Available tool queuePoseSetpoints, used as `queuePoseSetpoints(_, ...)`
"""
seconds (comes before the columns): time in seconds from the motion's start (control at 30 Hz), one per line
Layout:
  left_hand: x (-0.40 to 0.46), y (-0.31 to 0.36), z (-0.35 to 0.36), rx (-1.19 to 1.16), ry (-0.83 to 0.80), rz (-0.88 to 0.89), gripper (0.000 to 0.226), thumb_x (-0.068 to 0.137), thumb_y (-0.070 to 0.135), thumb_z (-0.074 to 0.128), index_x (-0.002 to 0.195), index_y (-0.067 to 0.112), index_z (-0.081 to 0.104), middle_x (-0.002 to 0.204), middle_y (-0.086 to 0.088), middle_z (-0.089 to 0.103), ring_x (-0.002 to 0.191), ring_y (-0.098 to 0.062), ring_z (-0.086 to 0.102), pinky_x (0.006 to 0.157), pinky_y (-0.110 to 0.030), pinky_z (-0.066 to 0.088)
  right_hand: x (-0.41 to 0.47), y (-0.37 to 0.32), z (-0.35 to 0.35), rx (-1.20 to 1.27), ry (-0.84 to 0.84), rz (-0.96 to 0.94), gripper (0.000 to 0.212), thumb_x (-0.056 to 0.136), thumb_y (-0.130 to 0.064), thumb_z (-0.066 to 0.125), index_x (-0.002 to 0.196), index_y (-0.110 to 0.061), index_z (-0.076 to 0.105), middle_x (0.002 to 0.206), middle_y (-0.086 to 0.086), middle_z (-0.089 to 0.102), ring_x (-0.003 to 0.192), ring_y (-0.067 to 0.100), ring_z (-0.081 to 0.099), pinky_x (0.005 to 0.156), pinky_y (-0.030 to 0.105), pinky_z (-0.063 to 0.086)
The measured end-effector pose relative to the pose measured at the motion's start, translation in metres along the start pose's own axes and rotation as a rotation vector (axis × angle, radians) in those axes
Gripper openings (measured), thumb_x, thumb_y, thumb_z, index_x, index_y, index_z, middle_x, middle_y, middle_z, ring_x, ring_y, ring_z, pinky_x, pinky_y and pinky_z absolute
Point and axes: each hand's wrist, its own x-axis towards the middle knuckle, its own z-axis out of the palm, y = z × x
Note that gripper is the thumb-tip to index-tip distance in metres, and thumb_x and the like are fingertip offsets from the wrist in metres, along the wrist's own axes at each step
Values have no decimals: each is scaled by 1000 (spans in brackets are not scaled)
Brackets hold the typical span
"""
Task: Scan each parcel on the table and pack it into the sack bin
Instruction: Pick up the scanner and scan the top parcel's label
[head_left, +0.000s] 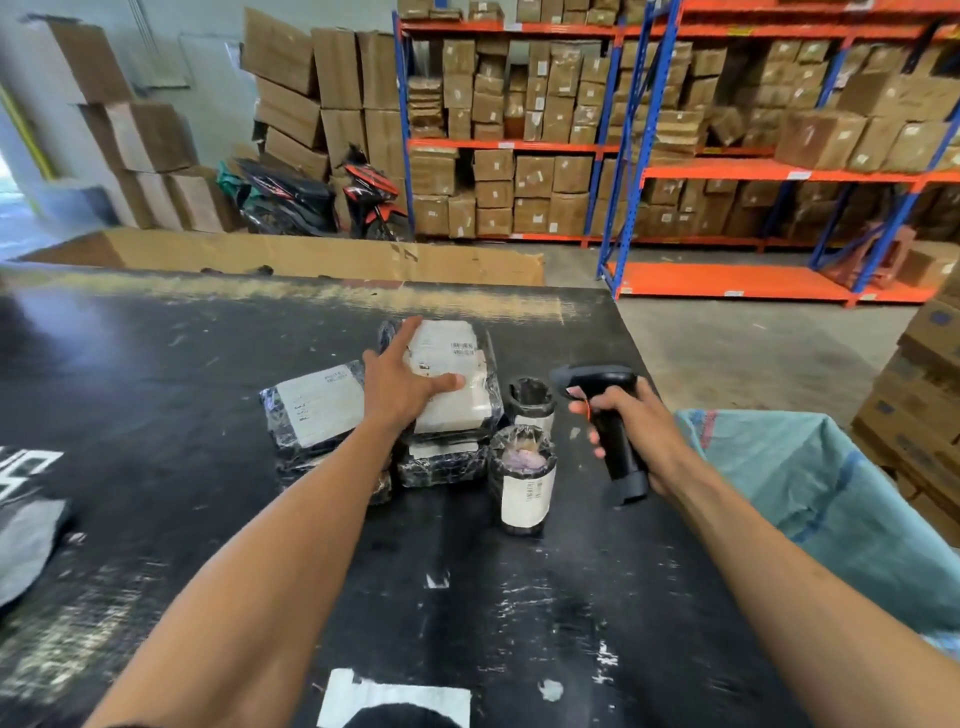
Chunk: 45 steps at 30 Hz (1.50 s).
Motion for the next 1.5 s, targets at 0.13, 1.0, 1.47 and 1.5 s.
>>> queuePoseSetpoints(0.13,-26,1,-28,-52,38,85,101,64,47,93,148,53,38,137,-12,36,125,-35,48,104,-36,39,-35,-30,65,-57,-58,-150,41,105,-24,64,139,-21,40,88,14,70,51,25,57,44,32,50)
queuePoseSetpoints(1.0,-98,-37,-121,-103,106,158,98,64,47,92,146,53,40,121,-5,37,104,-27,50,89,-31,41,-142,-47,200,-372,45,-297,53,97,-56,66,138,-30,45,86,9,74,46,21,62,47,34,56)
queuePoseSetpoints(1.47,-106,-40,-128,-107,107,158,98,63,47,93,145,54,40,122,-6,37,107,-29,50,92,-32,41,-147,-43,206,-384,76,-310,54,97,-57,66,137,-28,45,93,8,77,47,20,64,49,33,57)
queuePoseSetpoints(1.5,-105,-40,-128,-107,109,157,97,64,47,93,145,55,40,122,-7,37,108,-30,50,93,-33,42,-146,-43,205,-389,80,-304,55,97,-57,66,138,-28,44,93,7,77,47,20,64,49,32,57)
